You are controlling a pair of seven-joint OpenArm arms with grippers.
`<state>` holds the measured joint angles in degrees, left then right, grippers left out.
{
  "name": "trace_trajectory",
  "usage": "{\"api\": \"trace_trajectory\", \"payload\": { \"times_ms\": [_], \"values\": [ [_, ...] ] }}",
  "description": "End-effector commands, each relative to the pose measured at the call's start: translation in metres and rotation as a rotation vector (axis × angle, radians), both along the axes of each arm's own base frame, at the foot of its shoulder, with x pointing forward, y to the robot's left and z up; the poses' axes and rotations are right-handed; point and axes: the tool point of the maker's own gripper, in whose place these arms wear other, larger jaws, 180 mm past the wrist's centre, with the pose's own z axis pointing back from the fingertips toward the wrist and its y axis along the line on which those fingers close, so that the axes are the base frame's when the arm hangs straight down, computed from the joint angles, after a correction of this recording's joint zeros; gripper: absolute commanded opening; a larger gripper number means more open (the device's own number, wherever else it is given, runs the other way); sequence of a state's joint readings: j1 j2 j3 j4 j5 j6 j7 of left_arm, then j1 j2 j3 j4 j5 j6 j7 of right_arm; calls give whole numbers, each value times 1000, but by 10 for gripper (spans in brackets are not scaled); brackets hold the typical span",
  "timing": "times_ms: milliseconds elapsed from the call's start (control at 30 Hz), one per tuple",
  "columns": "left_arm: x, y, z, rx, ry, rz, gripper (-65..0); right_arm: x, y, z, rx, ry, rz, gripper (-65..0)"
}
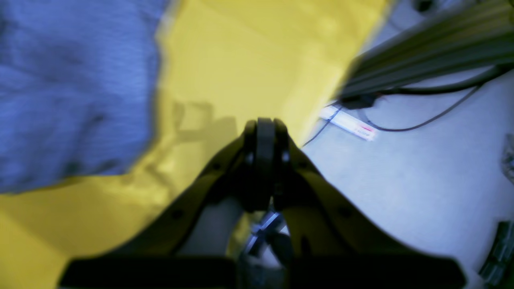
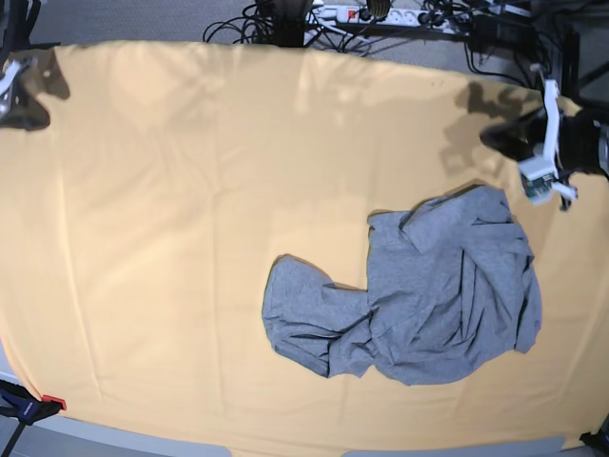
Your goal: Layout the t-shirt on the table in an organized manner, then fold the t-shirt properly
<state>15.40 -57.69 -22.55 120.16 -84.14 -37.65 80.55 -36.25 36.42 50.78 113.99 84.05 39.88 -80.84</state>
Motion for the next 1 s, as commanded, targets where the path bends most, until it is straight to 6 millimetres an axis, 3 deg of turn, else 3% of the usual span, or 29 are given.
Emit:
{"api": "trace_trajectory", "payload": {
  "times_ms": [0, 367, 800, 967],
  "values": [
    [-6, -2, 3, 1, 14, -8, -650, -3, 2, 4, 4, -8, 10, -650],
    [-104, -12, -40, -5, 380, -24, -650, -73, 14, -33, 77, 208, -58, -650],
    [-253, -7, -53, 37, 888, 2, -650, -167, 20, -48, 96, 501, -102, -650],
    [-274, 2, -73, 110, 895, 91, -650, -181, 33, -55, 153, 523, -148, -650]
  ]
}}
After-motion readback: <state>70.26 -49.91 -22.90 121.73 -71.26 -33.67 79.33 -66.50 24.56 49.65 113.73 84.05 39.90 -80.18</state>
